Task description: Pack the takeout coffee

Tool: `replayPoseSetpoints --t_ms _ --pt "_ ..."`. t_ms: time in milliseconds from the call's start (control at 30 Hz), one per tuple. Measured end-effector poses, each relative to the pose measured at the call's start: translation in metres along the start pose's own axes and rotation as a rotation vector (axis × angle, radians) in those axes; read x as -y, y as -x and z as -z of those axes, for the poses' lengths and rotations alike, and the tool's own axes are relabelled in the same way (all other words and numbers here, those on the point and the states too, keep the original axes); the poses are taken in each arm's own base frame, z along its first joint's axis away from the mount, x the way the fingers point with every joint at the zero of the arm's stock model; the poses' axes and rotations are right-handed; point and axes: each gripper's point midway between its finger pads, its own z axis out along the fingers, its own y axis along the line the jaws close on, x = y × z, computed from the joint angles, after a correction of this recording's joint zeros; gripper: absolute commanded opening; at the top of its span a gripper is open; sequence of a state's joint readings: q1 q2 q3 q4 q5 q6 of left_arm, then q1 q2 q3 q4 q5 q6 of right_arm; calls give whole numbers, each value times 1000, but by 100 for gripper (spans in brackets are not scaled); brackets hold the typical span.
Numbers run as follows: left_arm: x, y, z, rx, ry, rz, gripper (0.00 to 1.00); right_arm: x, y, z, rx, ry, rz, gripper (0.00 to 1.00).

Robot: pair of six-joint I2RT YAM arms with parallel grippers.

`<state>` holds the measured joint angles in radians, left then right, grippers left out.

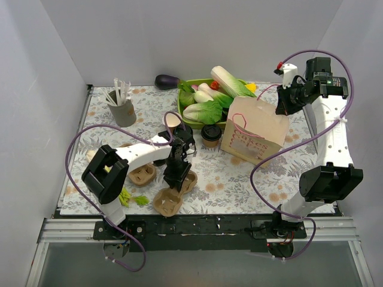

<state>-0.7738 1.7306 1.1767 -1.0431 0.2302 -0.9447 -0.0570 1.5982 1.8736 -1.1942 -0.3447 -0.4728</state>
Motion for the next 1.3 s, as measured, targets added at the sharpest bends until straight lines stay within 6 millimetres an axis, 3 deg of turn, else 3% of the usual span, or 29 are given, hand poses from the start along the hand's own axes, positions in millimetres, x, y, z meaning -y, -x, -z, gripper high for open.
replayPoseSetpoints --t_ms 100,300,633,800,900,1133,1300 --pt "0 1 1 5 1 -15 0 1 0 0 0 -1 1 1" --pt "3 9 13 50 -20 -69 0 -6 0 4 10 26 39 1" --pt "2 34 63 190 -193 -241 0 -54 -6 47 94 120 152 1" --pt "-7 73 109 359 -296 -277 0 -73 -11 59 127 146 206 1" --pt "0 88 131 443 -343 -331 0 -78 -22 60 109 145 211 1" --pt "13 87 132 431 -411 -372 0 -67 -47 46 16 115 229 1" --pt "13 96 146 479 -397 -362 0 -77 -65 48 5 127 311 1"
